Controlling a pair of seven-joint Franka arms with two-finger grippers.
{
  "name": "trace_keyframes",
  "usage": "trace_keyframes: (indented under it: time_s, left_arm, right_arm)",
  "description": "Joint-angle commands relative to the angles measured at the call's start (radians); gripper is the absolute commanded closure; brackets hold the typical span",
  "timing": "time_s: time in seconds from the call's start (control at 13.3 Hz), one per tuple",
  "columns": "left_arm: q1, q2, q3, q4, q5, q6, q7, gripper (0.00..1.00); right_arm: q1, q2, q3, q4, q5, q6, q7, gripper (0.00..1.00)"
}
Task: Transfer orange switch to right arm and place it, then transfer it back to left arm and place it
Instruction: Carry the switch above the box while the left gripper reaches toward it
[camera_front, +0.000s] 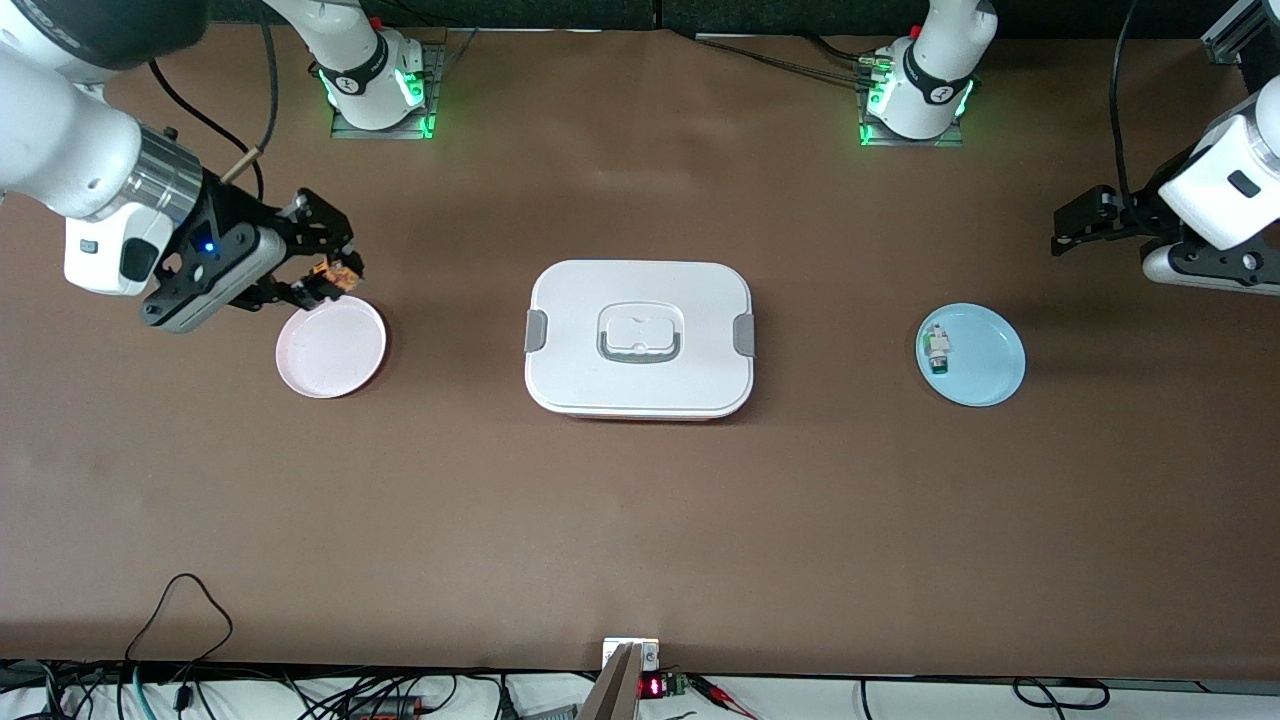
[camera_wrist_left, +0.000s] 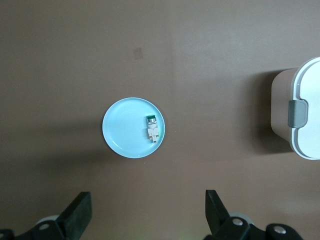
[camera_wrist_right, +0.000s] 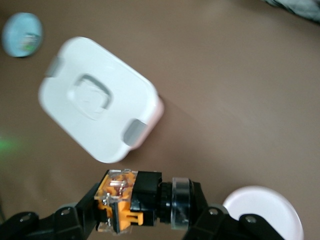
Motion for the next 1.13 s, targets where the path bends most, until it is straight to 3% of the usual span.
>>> trace_keyframes:
  time_s: [0.0,0.15,0.3,0.38,0.68,1.05]
  left_arm:
    - [-0.001,0.005,-0.007,0.004,-0.096,-0.032,0.016,0.00]
    - [0.002,0.012,-0.007,0.004,-0.205,-0.069,0.017,0.00]
    - [-0.001,0.028,-0.008,0.003,-0.353,-0.125,0.011,0.00]
    - [0.005,0.045,-0.007,-0.008,-0.503,-0.170,-0.010,0.00]
    - [0.011,0.125,-0.007,-0.037,-0.790,-0.169,-0.017,0.00]
    - [0.004,0.165,-0.007,-0.118,-1.087,-0.088,-0.021,0.00]
  right_arm:
    - [0.000,-0.010,0.000,0.004,0.105,0.028,-0.155,0.63]
    - [0.014,-0.012,0.009,0.006,0.149,0.051,-0.249,0.63]
    - [0.016,-0.010,0.014,0.003,0.294,0.074,-0.384,0.63]
    - [0.017,-0.006,0.014,0.001,0.360,0.084,-0.461,0.63]
    - [0.054,0.020,0.014,-0.014,0.522,0.184,-0.688,0.64]
    - [0.117,0.074,0.014,-0.023,0.707,0.224,-0.799,0.64]
